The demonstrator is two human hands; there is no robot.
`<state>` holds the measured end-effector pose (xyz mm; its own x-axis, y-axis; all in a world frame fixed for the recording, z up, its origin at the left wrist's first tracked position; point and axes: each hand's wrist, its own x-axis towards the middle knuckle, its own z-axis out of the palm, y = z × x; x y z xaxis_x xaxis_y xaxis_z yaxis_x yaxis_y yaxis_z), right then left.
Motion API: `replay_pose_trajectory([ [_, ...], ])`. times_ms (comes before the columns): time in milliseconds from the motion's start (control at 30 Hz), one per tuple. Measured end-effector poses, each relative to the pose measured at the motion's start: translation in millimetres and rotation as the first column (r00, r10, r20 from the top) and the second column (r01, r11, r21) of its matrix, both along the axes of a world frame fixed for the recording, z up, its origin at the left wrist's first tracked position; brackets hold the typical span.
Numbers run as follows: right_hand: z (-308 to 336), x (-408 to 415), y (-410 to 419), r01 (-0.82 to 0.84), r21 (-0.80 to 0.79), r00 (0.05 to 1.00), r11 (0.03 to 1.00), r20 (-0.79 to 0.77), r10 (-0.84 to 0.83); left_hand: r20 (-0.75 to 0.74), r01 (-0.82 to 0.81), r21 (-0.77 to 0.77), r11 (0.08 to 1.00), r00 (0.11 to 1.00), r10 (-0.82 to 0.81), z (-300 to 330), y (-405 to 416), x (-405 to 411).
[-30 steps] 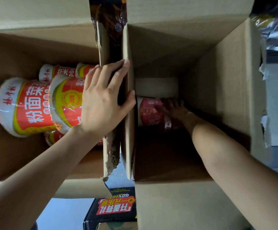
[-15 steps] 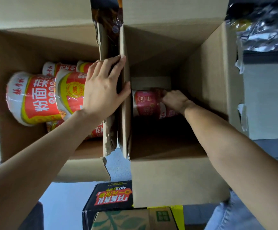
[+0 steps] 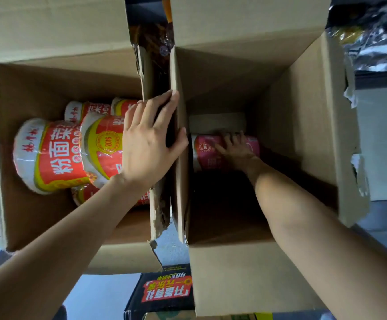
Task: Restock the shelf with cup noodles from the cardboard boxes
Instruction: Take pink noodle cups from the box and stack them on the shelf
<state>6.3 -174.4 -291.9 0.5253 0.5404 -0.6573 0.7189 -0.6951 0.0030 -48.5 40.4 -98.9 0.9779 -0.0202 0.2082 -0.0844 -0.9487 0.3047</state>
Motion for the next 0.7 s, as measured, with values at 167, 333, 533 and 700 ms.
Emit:
replay_pose_trajectory([
  [167,-40.7,0.1,36.1,0.01,-0.013,1.0,1.0,0.012,-0.01,0.005,-0.002,-0.005,1.0,1.0,0.002,-3.6,-1.9,1.0],
  [333,-39.3,12.1,51.6,0.078,0.105,0.992,0.991,0.095,-0.088,0.025,0.002,0.0,1.0,1.0,-0.002,-5.4,-1.8,2.0],
  [533,51.8,25.4,45.2,0.139,0.194,0.979,0.971,0.123,-0.165,-0.015,-0.008,0.015,1.0,1.0,0.008,-3.6,0.0,1.3],
  [700,171.9,12.8,10.9,0.342,0.565,0.856,0.751,0.144,-0.497,-0.12,-0.072,-0.07,0.995,0.991,0.063,17.1,-6.9,-3.8],
])
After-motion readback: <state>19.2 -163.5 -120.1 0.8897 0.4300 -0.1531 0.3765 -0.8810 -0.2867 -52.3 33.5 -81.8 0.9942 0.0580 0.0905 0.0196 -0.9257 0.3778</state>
